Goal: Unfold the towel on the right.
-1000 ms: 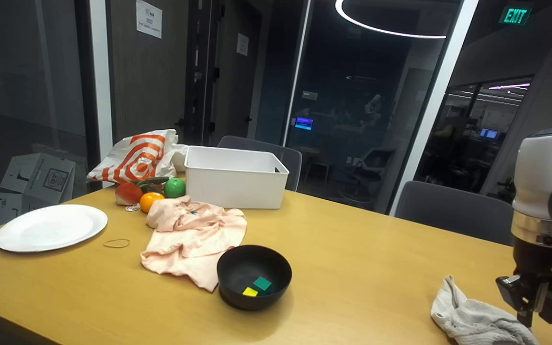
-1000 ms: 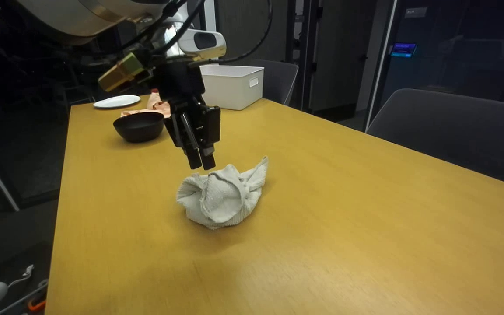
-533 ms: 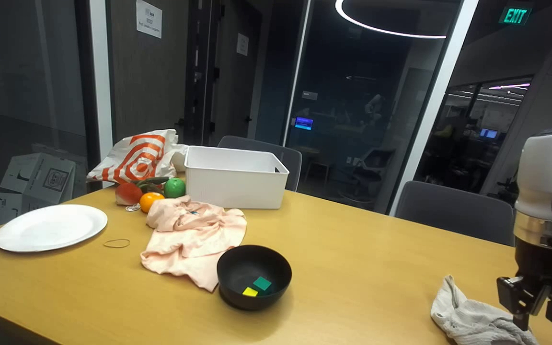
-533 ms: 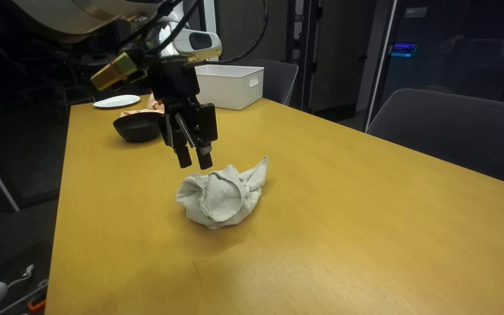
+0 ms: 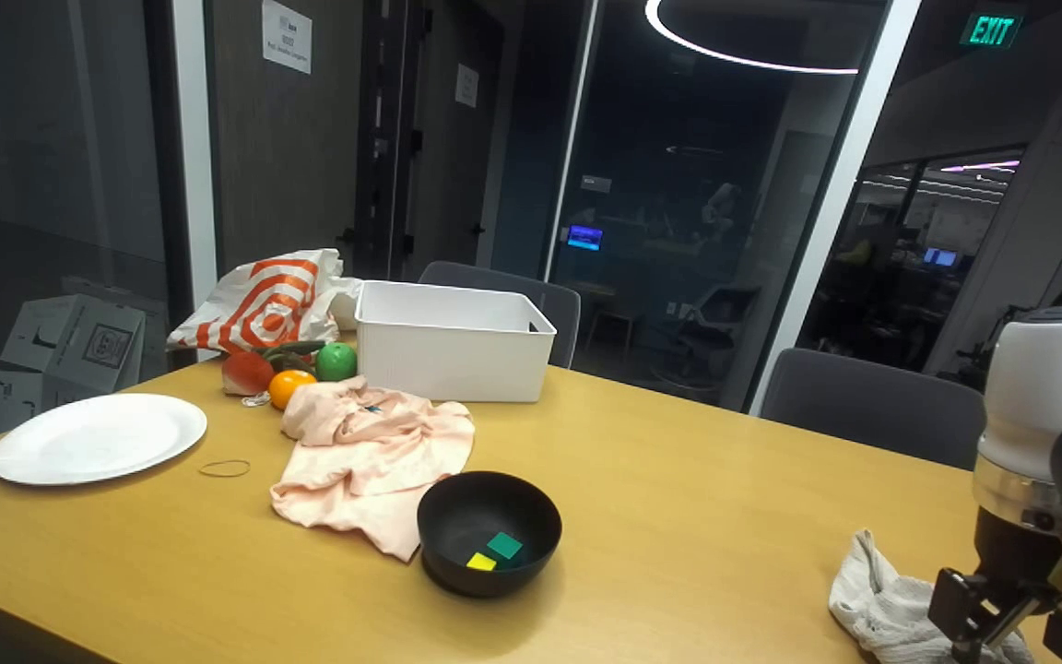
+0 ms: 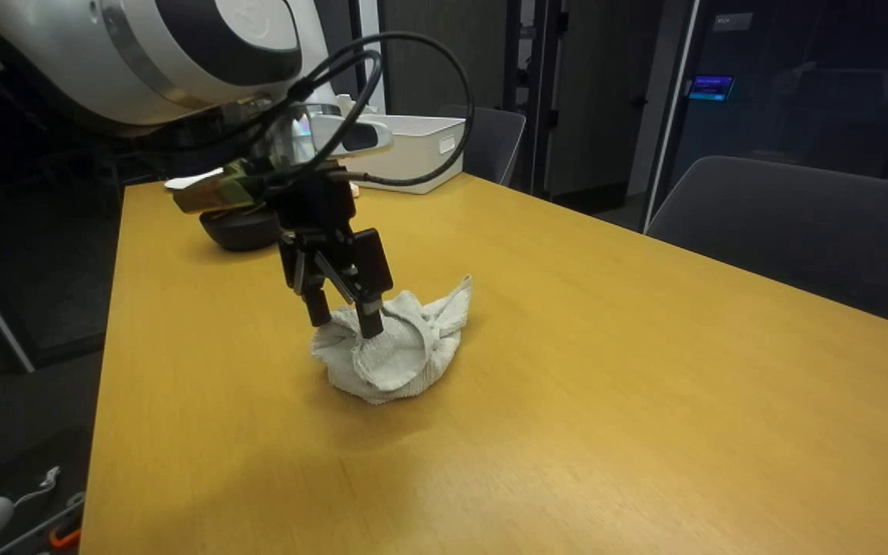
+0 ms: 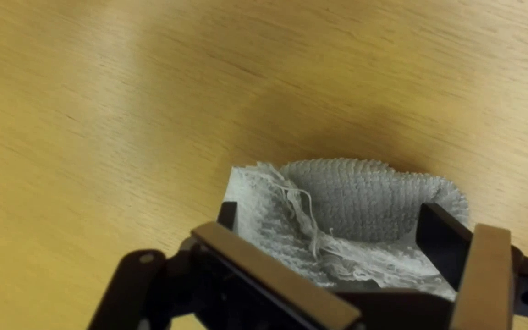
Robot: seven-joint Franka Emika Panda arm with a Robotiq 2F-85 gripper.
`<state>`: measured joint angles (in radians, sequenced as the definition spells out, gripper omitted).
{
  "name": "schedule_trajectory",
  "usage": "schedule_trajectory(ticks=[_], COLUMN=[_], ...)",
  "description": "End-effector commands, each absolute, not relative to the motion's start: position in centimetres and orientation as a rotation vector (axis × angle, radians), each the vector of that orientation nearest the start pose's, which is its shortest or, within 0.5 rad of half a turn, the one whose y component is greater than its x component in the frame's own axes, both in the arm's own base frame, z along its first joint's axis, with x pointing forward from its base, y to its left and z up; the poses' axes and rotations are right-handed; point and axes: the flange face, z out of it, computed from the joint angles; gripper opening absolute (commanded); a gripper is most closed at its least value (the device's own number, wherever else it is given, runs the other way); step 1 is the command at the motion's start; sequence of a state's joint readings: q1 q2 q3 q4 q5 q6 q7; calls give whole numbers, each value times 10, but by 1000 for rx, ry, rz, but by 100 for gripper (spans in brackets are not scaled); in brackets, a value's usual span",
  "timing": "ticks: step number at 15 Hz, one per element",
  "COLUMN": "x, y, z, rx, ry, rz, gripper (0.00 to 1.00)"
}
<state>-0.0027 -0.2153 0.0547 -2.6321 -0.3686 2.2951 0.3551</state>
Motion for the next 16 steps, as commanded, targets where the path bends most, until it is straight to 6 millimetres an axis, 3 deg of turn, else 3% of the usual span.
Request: schedule_trajectory(ticks=[1, 5, 6, 7, 11, 15, 16], x=[403, 403, 404, 403, 402, 403, 402], y=[-5, -29, -34, -36, -35, -30, -29], z=[311, 312, 309, 307, 307, 313, 316], rx=[-3388, -3338, -3323, -3309, -3271, -3252, -3250], ry=[170, 280, 301, 314, 325, 295, 287], rz=[-22, -128, -136, -151, -221, -275, -284], gripper=[100, 100, 90, 73, 40, 9, 9])
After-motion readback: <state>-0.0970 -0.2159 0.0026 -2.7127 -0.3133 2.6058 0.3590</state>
